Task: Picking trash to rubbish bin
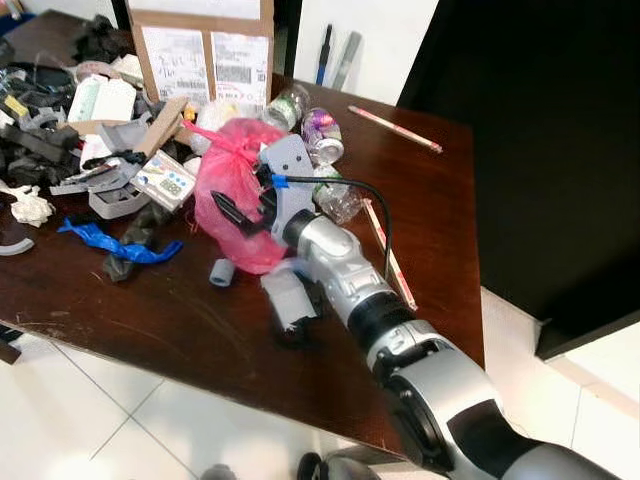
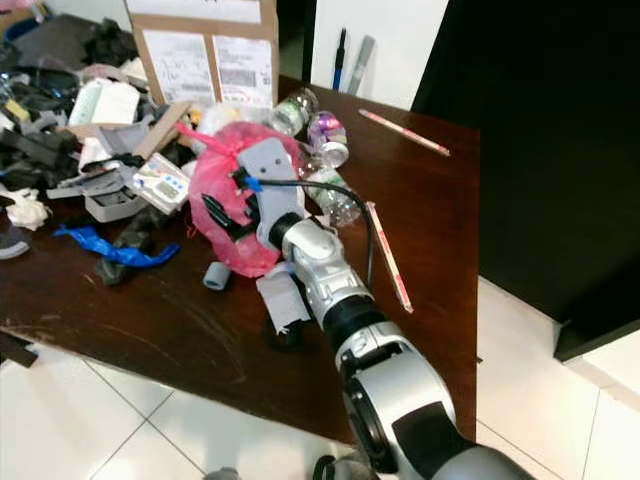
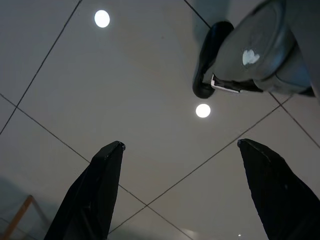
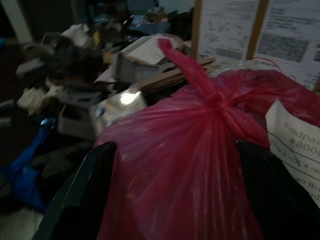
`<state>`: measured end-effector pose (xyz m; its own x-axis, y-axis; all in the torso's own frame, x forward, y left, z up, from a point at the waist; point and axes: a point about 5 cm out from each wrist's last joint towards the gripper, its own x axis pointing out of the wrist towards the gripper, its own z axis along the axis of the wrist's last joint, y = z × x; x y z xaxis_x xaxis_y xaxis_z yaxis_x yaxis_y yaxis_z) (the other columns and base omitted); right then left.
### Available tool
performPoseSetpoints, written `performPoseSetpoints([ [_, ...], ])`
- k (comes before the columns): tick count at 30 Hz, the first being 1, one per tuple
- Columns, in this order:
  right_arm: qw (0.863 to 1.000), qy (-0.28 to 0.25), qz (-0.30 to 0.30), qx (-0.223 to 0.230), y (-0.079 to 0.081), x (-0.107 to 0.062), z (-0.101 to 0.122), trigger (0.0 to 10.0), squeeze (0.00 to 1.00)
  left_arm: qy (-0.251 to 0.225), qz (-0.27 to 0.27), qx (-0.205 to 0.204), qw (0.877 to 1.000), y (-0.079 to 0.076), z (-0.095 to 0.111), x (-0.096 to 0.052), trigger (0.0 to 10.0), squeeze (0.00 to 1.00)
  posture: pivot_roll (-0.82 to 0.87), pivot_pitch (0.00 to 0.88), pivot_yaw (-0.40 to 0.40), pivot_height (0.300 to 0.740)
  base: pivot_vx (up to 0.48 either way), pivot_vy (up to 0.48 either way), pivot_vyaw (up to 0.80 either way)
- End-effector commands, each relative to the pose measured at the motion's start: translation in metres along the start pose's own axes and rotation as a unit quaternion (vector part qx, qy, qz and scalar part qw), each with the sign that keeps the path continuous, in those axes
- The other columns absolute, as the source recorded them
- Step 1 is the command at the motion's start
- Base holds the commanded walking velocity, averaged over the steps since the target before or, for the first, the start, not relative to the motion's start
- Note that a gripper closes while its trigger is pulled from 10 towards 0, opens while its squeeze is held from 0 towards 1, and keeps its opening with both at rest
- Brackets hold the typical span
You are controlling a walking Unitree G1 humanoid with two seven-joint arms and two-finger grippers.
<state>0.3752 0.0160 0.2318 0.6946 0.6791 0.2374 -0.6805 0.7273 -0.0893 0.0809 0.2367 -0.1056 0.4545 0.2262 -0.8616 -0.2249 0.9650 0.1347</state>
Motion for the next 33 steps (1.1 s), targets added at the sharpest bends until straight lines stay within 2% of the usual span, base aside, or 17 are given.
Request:
performPoseSetpoints([
  [1,1.000,0.002,-0.008,0.015,0.000,-0.001,-0.005,10.0,0.00,0.023,-0.009,0.005,1.000,-0.005,-0.016,-0.004,10.0,0.00,0.27,0.301,-0.135,0.740,0.000,0.000,0.00],
  [2,0.999,-0.009,-0.018,0.025,-0.003,0.000,0.000,10.0,0.00,0.022,-0.013,0.015,1.000,-0.005,-0.019,-0.006,10.0,0.00,0.27,0.331,-0.129,0.740,0.000,0.000,0.00],
  [6,0.999,-0.025,-0.034,0.033,-0.008,0.001,0.007,10.0,0.00,0.020,-0.018,0.026,0.999,-0.004,-0.021,-0.007,10.0,0.00,0.26,0.353,-0.124,0.740,0.000,0.000,0.00],
  [10,0.996,-0.048,-0.051,0.055,-0.015,0.002,0.017,10.0,0.00,0.016,-0.024,0.037,0.999,-0.004,-0.020,-0.007,10.0,0.00,0.25,0.363,-0.119,0.740,0.000,0.000,0.00],
  [15,0.993,-0.080,-0.062,0.060,-0.026,0.003,0.034,10.0,0.00,0.006,-0.030,0.042,0.999,-0.009,-0.014,-0.005,10.0,0.00,0.24,0.367,-0.118,0.740,0.000,0.000,0.00],
  [18,0.985,-0.137,-0.055,0.085,-0.035,0.002,0.058,10.0,0.00,-0.003,-0.038,0.048,0.998,-0.015,-0.008,-0.003,10.0,0.00,0.24,0.371,-0.121,0.740,0.000,0.000,0.00],
  [20,0.984,-0.147,-0.052,0.089,-0.036,0.002,0.063,10.0,0.00,-0.005,-0.040,0.049,0.998,-0.016,-0.008,-0.003,10.0,0.00,0.24,0.371,-0.121,0.740,0.000,0.000,0.00],
  [21,0.980,-0.171,-0.038,0.096,-0.037,0.002,0.073,10.0,0.00,-0.006,-0.041,0.049,0.998,-0.017,-0.008,-0.003,10.0,0.00,0.24,0.371,-0.124,0.740,0.000,0.000,0.00],
  [23,0.980,-0.171,-0.038,0.096,-0.037,0.002,0.073,10.0,0.00,-0.006,-0.041,0.049,0.998,-0.017,-0.008,-0.003,10.0,0.00,0.24,0.371,-0.124,0.740,0.000,0.000,0.00],
  [26,0.970,-0.222,-0.002,0.100,-0.035,0.003,0.099,10.0,0.00,-0.004,-0.044,0.050,0.998,-0.019,-0.011,-0.005,10.0,0.00,0.24,0.376,-0.131,0.740,0.000,0.000,0.00],
  [29,0.970,-0.225,0.006,0.091,-0.031,0.005,0.103,10.0,0.00,0.000,-0.045,0.049,0.998,-0.019,-0.015,-0.006,10.0,0.00,0.24,0.376,-0.131,0.740,0.000,0.000,0.00],
  [31,0.979,-0.200,0.019,0.044,-0.019,0.010,0.096,10.0,0.00,0.004,-0.046,0.048,0.998,-0.019,-0.019,-0.007,10.0,0.00,0.24,0.385,-0.138,0.740,0.000,0.000,0.00],
  [32,0.979,-0.200,0.019,0.044,-0.019,0.010,0.096,10.0,0.00,0.004,-0.046,0.048,0.998,-0.019,-0.019,-0.007,10.0,0.00,0.24,0.385,-0.138,0.740,0.000,0.000,0.00],
  [33,0.982,-0.185,0.029,0.025,-0.009,0.014,0.089,10.0,0.00,0.006,-0.046,0.047,0.998,-0.020,-0.021,-0.008,10.0,0.00,0.24,0.388,-0.142,0.740,0.000,0.000,0.00],
])
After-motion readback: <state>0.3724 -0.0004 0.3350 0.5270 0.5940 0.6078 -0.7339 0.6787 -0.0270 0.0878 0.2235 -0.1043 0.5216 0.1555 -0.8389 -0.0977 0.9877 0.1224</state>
